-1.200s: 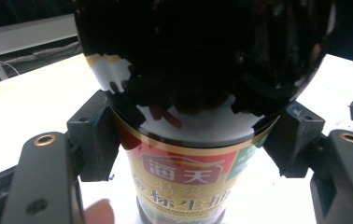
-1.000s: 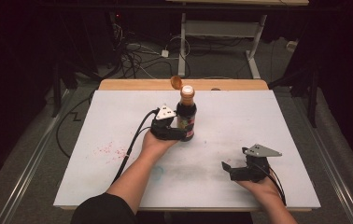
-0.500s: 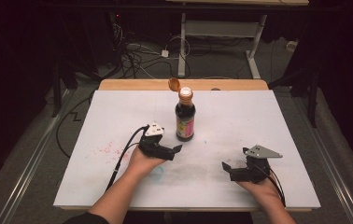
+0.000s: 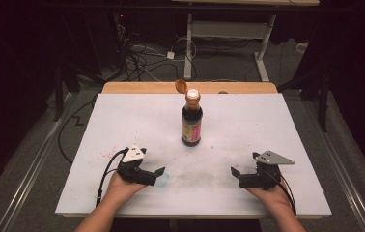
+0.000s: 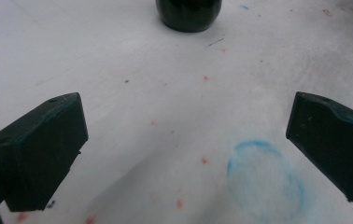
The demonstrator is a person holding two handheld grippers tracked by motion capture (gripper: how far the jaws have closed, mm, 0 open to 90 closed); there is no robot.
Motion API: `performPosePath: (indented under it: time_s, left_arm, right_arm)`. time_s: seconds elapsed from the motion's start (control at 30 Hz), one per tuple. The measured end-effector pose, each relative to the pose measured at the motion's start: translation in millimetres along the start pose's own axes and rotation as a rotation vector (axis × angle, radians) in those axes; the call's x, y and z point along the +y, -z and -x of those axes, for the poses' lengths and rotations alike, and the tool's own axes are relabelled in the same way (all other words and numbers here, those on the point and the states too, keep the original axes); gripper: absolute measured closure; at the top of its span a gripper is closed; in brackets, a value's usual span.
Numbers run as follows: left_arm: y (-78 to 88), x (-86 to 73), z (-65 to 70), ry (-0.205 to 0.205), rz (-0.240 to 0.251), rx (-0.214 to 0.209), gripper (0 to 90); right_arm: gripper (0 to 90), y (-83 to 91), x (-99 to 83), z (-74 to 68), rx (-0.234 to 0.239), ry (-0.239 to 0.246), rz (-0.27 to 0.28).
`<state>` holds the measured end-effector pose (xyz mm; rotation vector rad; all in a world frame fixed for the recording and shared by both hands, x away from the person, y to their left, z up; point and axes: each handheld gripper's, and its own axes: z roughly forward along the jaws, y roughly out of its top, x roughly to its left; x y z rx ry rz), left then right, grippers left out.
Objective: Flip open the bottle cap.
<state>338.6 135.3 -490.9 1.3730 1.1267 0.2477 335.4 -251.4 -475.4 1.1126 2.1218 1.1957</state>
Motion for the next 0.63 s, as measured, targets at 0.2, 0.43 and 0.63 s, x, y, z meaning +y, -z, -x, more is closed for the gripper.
performPosePath:
  time_s: [0.2,0.43,0.63]
  left_arm:
    - [27.5,-1.8,-11.7,-0.002,0.041,0.011,0.0]
    - [37.3,-4.4,-14.5,-0.011,0.088,0.015,0.0]
    - [38.4,-4.2,-14.7,-0.007,0.101,0.013,0.0]
  right_arm:
    - [0.2,0.2,-0.1,-1.1,-0.001,0.0,0.004]
    - [0.2,-1.9,-1.1,-1.9,0.0,0.0,0.006]
    - [0.2,-4.1,-1.7,-3.2,0.004,0.003,0.0]
